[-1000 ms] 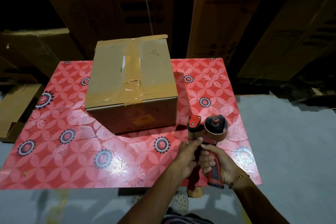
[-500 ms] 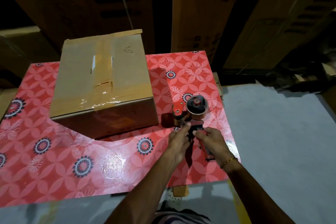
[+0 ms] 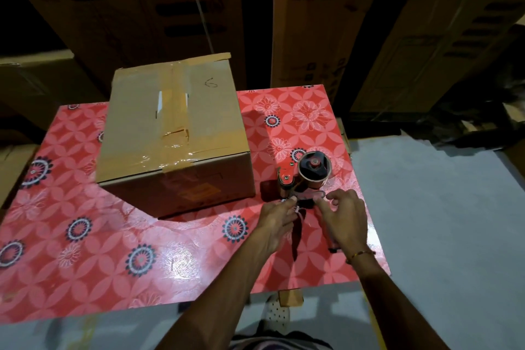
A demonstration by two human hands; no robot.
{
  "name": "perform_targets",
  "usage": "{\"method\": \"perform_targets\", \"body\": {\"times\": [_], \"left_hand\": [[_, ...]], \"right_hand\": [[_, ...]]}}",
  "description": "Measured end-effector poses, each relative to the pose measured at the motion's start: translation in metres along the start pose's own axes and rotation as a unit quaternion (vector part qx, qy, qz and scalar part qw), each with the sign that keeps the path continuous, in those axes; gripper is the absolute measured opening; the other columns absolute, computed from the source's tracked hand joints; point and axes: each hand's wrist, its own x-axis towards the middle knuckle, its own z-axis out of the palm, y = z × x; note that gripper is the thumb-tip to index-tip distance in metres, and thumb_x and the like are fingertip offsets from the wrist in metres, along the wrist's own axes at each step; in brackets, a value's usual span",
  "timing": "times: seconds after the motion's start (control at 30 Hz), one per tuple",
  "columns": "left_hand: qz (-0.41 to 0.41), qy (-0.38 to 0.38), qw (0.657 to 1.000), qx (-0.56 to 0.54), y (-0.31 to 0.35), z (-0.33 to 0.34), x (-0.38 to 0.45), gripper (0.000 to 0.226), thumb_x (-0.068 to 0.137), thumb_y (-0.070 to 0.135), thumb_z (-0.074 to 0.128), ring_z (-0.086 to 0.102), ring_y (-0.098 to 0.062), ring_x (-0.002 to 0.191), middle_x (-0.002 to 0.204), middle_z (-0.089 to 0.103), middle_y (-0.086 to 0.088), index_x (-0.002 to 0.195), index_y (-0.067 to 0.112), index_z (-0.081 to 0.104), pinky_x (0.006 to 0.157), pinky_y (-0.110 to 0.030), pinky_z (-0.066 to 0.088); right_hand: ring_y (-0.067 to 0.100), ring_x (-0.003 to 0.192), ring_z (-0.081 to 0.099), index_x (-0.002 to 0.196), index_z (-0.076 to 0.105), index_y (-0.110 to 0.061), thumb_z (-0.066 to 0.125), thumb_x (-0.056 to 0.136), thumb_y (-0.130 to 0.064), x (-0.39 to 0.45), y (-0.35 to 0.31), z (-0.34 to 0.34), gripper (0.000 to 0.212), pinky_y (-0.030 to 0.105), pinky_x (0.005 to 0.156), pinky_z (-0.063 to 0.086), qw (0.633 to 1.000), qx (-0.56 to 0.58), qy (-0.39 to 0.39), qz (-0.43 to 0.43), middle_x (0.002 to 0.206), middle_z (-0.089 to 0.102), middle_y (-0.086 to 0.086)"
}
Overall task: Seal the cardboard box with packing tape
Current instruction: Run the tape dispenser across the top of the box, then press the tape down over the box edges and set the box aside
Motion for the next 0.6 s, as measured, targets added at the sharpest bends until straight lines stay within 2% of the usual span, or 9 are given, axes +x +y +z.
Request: {"method": "perform_targets", "body": {"times": [0.07,0.1,0.2,0.27,0.33,0.4,0.5,0.53,0.6], "left_hand": [[0.046,0.000,0.998,0.049,0.005,-0.010,-0.012,0.015,0.096,0.030,0.065,0.058,-0.014,0.080,0.082,0.060,-0.001,0.086,0.019,0.059,0.073,-0.024,0.045],[0.076,0.002,0.994,0.083,0.008,-0.016,-0.021,0.015,0.094,0.031,0.067,0.057,-0.012,0.077,0.083,0.061,-0.001,0.087,0.020,0.059,0.067,-0.020,0.042],[0.188,0.010,0.970,0.151,0.022,-0.047,-0.058,0.011,0.093,0.029,0.068,0.064,-0.015,0.090,0.097,0.071,-0.004,0.096,0.019,0.064,0.068,-0.016,0.045],[0.283,0.031,0.945,0.162,0.034,-0.077,-0.087,0.010,0.090,0.032,0.066,0.069,-0.017,0.092,0.097,0.074,-0.003,0.095,0.024,0.067,0.074,-0.020,0.051],[0.366,0.098,0.911,0.164,0.041,-0.110,-0.112,0.006,0.088,0.031,0.063,0.071,-0.014,0.084,0.086,0.075,0.003,0.089,0.027,0.069,0.074,-0.027,0.053],[0.436,0.216,0.857,0.171,0.047,-0.142,-0.136,0.010,0.093,0.023,0.064,0.068,-0.012,0.077,0.078,0.072,0.005,0.085,0.026,0.068,0.069,-0.031,0.052],[0.484,0.400,0.759,0.176,0.061,-0.192,-0.149,0.005,0.093,0.023,0.063,0.063,-0.018,0.085,0.094,0.064,0.004,0.098,0.022,0.065,0.075,-0.042,0.054],[0.475,0.433,0.744,0.183,0.068,-0.208,-0.148,0.017,0.091,0.029,0.063,0.060,-0.023,0.092,0.102,0.058,0.004,0.107,0.022,0.063,0.079,-0.047,0.053],[0.437,0.429,0.765,0.199,0.082,-0.232,-0.140,0.039,0.090,0.040,0.062,0.056,-0.026,0.109,0.119,0.050,0.006,0.125,0.024,0.056,0.091,-0.052,0.051]], "right_hand": [[0.030,0.085,0.062,0.086,0.068,-0.020,0.059,0.088,-0.050,0.001,-0.013,-0.007,0.031,0.044,0.071,0.052,0.998,0.038,0.005,-0.051,0.090,0.061,0.005],[0.028,0.084,0.062,0.085,0.066,-0.021,0.059,0.090,-0.048,0.001,-0.023,-0.010,0.028,0.044,0.071,0.052,0.996,0.053,0.007,-0.077,0.090,0.060,0.004],[0.023,0.085,0.063,0.088,0.067,-0.019,0.061,0.094,-0.040,0.000,-0.060,-0.014,0.022,0.045,0.073,0.053,0.985,0.109,0.016,-0.131,0.092,0.060,0.003],[0.018,0.087,0.062,0.092,0.068,-0.016,0.063,0.095,-0.034,-0.003,-0.091,-0.017,0.019,0.045,0.077,0.053,0.970,0.180,0.013,-0.164,0.095,0.060,0.002],[0.015,0.093,0.061,0.102,0.068,-0.015,0.064,0.095,-0.032,-0.005,-0.119,-0.018,0.019,0.042,0.081,0.052,0.956,0.222,0.006,-0.193,0.102,0.058,0.000],[0.017,0.105,0.060,0.115,0.065,-0.018,0.064,0.094,-0.036,-0.007,-0.144,-0.018,0.028,0.044,0.089,0.053,0.946,0.235,-0.005,-0.224,0.114,0.054,-0.001],[0.018,0.125,0.052,0.134,0.054,-0.028,0.064,0.091,-0.046,-0.009,-0.169,-0.015,0.047,0.042,0.102,0.048,0.940,0.222,-0.043,-0.257,0.133,0.046,-0.003],[0.018,0.132,0.047,0.139,0.050,-0.031,0.064,0.090,-0.050,-0.010,-0.175,-0.014,0.054,0.040,0.107,0.044,0.941,0.211,-0.063,-0.257,0.141,0.042,-0.003],[0.018,0.143,0.036,0.146,0.042,-0.035,0.059,0.088,-0.058,-0.014,-0.182,-0.010,0.064,0.036,0.112,0.036,0.945,0.186,-0.100,-0.249,0.156,0.032,-0.002]]}}
